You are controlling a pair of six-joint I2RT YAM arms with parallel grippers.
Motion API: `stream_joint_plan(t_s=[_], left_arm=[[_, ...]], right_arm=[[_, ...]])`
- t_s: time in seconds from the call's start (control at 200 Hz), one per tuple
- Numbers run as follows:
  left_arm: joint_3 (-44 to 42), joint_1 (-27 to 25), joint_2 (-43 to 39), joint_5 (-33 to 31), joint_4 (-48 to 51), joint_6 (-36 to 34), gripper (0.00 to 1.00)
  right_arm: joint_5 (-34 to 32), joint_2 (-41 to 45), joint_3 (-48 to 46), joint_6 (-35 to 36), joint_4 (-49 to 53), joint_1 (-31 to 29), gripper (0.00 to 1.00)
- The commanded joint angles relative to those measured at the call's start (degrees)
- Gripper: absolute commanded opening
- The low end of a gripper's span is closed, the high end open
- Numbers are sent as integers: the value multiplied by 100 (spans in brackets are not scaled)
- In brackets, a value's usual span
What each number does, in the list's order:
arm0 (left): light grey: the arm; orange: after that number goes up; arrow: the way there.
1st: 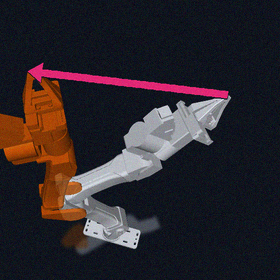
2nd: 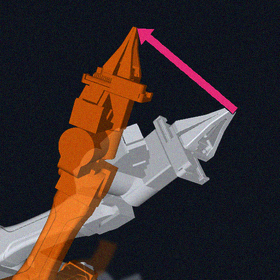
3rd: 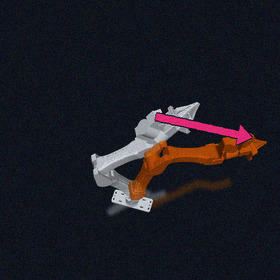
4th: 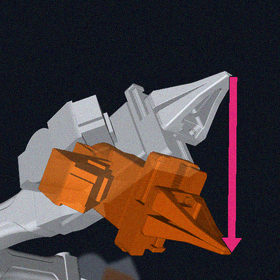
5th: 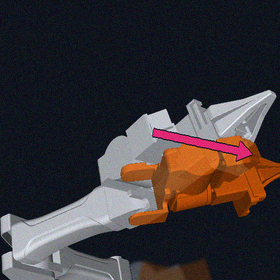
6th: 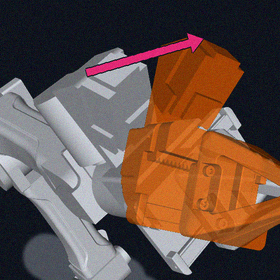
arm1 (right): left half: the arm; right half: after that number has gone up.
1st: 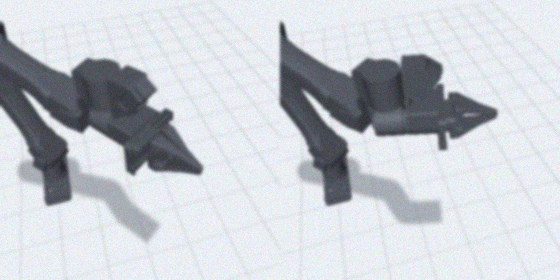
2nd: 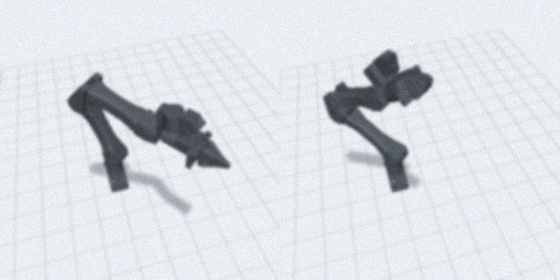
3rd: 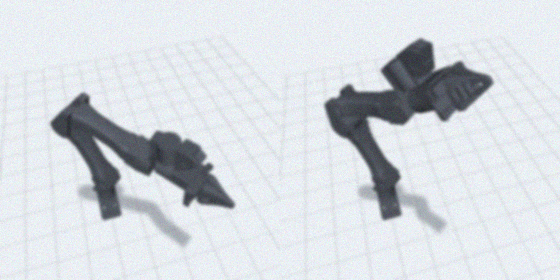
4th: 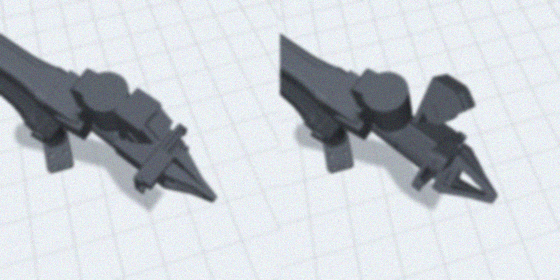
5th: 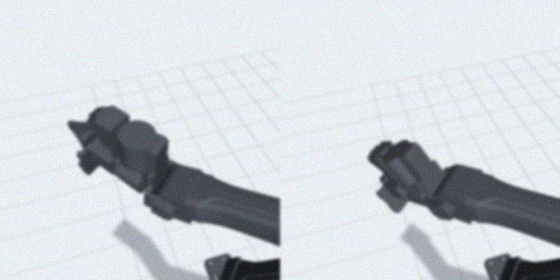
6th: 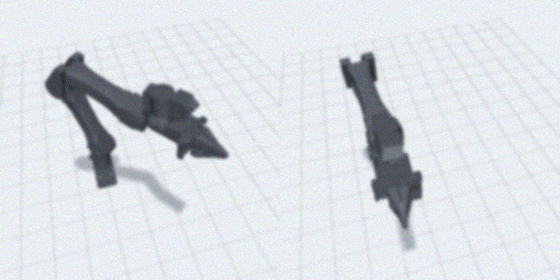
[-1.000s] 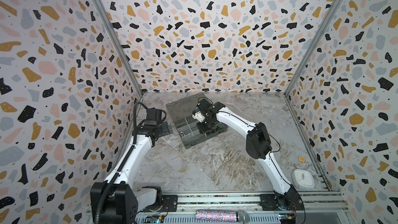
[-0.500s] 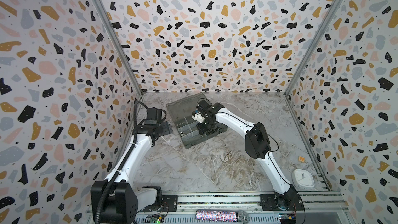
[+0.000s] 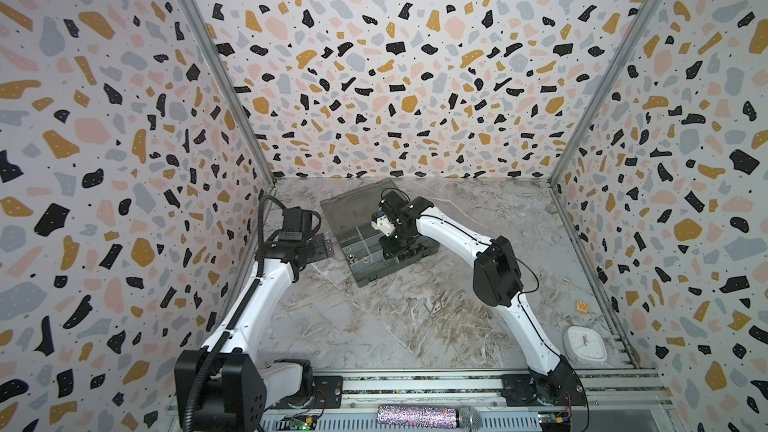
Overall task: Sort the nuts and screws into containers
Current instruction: 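Open the right gripper to drop the gold screw into the compartment, then move the open right gripper back to the gold screws on the table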
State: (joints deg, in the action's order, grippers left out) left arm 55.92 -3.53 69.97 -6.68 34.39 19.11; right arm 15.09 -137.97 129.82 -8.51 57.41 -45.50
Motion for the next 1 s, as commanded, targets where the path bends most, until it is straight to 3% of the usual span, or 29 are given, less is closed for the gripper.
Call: stream_joint_plan(t_s=[0.0, 0.295, 0.676, 0.831, 0.996], left_arm=[[123, 28, -107, 236, -215, 30, 93], [-13, -189, -262, 791, -545, 371, 92], [310, -2595, -55, 474, -526, 686, 89], [679, -3536, 280, 389, -313, 584, 89], [578, -3922, 165, 425, -435, 760, 89]], right_arm=[[-358, 855, -102, 0, 267, -3, 27], [-709, 2726, -3126, -346, -661, 6, 23], [-676, 4744, -6608, -1097, -1805, -8, 19], [-694, 5139, -7221, -1239, -2058, -3, 19], [-668, 5249, -7510, -1309, -2332, -3, 19]])
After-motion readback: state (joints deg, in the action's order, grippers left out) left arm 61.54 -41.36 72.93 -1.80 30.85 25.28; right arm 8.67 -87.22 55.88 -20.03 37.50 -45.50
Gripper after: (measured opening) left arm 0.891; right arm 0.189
